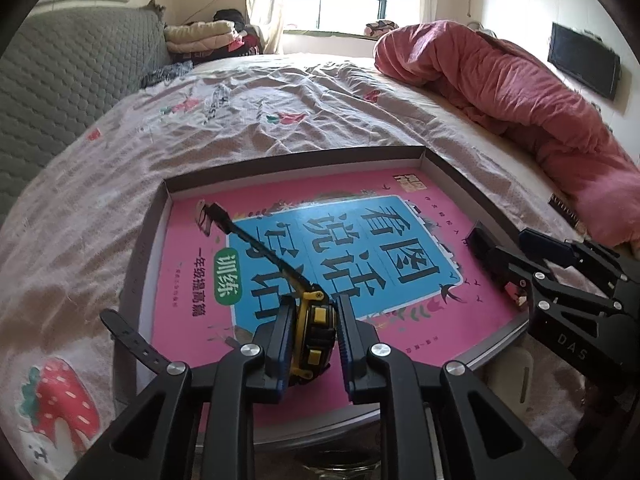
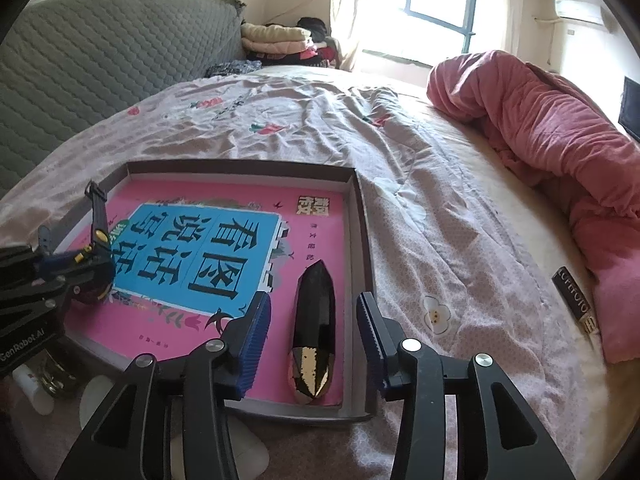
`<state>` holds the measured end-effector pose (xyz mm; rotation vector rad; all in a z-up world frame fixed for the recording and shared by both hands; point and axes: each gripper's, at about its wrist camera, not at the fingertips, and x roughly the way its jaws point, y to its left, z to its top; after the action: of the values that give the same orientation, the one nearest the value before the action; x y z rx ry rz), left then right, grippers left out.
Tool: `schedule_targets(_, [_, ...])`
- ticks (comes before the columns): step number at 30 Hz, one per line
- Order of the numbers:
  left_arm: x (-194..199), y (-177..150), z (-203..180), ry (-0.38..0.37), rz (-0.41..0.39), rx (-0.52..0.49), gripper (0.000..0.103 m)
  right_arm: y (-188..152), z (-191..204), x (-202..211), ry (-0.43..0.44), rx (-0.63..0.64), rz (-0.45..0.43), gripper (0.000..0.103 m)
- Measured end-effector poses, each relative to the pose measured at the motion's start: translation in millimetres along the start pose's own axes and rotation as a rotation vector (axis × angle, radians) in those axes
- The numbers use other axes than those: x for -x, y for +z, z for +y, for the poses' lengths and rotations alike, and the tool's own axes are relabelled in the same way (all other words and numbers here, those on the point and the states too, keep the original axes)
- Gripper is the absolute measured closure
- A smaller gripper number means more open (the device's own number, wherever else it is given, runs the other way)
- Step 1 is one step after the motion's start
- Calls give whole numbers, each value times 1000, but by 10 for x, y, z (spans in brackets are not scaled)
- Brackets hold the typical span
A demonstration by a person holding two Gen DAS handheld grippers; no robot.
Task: Organize rigid objects
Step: 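Lower the lipstick onto the pink workbook and open the right tool, then lower the watch into the box and open the left tool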
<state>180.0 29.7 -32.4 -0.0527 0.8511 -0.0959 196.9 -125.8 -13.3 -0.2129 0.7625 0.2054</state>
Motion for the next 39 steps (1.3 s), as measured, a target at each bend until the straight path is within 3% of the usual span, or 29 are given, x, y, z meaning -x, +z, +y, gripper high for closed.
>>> schedule_targets(12, [-21, -28, 94, -86, 7, 56, 81, 7, 21, 4, -2, 7, -10, 53])
schedule_targets(17, [12, -26, 120, -84, -15, 64, 62, 4, 30, 1, 1, 7, -13, 51])
schedule_targets(32, [181, -32, 131, -92, -81, 66, 62, -8, 39, -19, 7, 12, -5, 49])
schedule_targets(39, [335, -14, 196, -55, -145, 87, 61, 4, 49, -10, 8, 10, -15, 49])
